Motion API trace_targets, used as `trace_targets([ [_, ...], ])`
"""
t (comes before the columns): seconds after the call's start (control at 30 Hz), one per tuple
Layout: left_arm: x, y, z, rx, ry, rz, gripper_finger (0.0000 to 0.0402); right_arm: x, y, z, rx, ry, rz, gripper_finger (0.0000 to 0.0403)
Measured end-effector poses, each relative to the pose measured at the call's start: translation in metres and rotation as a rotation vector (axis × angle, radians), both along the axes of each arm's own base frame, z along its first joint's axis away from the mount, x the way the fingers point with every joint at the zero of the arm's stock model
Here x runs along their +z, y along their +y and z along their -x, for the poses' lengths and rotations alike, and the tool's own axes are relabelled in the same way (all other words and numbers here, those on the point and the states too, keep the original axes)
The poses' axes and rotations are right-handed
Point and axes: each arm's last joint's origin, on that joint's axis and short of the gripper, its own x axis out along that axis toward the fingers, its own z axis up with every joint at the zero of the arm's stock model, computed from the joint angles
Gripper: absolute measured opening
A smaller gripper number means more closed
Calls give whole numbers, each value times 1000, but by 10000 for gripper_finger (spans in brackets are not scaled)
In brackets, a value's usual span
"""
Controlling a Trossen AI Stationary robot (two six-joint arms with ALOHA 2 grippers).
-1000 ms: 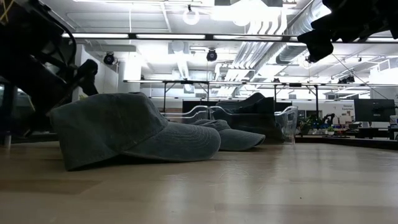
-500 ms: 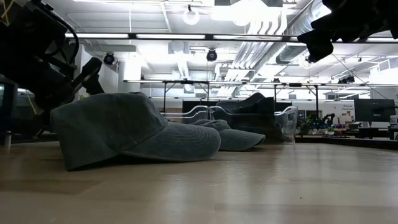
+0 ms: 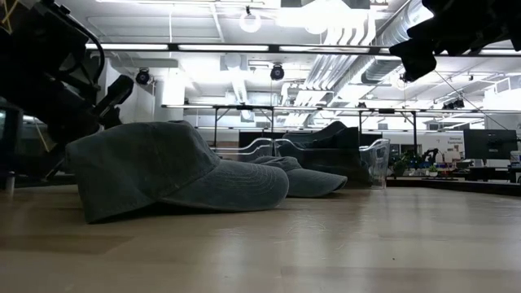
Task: Pick & Place hat
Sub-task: Put the blue cap into the right transparent bin
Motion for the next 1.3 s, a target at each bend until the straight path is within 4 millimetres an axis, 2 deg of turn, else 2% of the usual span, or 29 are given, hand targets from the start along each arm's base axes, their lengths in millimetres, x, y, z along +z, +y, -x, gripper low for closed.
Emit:
trace_targets([
  [0.1,0,0,0,-27,9,-17,9,0,0,0,1,0,0,195],
  [0.3,2,0,-1,-34,4,-52,5,0,0,0,0,0,0,195],
  [0.63,16,1,1,-47,-61,-163,3,0,0,0,0,0,0,195],
  [1.1,50,4,16,-117,-243,-356,1,0,0,0,0,-2,0,195],
  [1.3,58,5,22,-121,-296,-393,1,4,0,-1,1,-46,10,195],
])
